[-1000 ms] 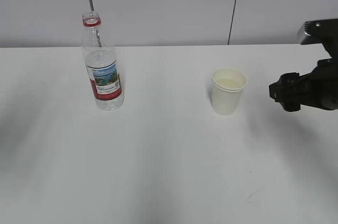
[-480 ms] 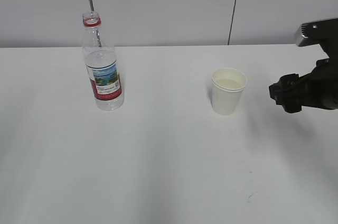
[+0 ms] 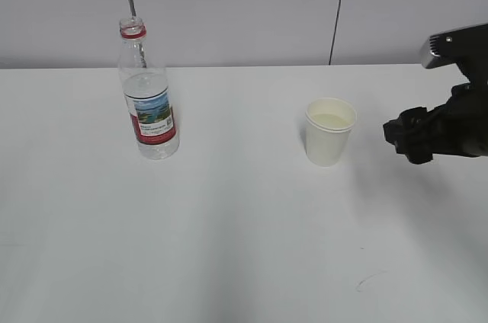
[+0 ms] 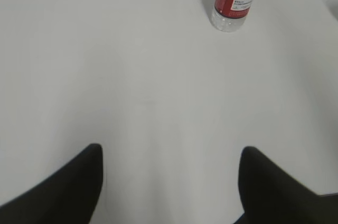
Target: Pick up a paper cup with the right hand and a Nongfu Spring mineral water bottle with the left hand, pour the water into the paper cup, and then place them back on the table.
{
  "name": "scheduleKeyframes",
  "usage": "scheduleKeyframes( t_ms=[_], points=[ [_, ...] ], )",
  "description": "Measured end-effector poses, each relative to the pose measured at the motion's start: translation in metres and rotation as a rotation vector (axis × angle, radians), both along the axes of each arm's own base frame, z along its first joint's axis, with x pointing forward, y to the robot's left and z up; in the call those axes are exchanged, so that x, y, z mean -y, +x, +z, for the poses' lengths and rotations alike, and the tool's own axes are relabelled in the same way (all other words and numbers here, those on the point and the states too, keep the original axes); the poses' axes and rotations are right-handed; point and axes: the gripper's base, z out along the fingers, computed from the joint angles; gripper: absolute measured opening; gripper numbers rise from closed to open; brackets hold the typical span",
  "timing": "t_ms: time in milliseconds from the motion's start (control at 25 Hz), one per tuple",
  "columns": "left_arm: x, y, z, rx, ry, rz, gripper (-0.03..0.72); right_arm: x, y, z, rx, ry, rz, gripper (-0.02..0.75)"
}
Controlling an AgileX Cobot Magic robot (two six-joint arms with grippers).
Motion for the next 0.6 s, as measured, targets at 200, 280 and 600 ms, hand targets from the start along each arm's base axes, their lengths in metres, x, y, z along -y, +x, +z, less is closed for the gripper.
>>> scheduleKeyframes(
  t_ms=[200, 280, 600],
  points=[
    [-0.002, -0.016, -0.005, 0.069, -0.026, -0.01, 0.491, -0.001, 0.0, 0.001, 0.014, -0.043, 0.052, 0.591],
    [-0.001, -0.017, -0.005, 0.07, -0.028, -0.011, 0.491, -0.002, 0.0, 0.001, 0.015, -0.044, 0.056, 0.591],
    [-0.001, -0.017, -0.006, 0.073, -0.027, 0.014, 0.491, 0.001, 0.0, 0.0, 0.013, -0.075, 0.045, 0.591]
  ],
)
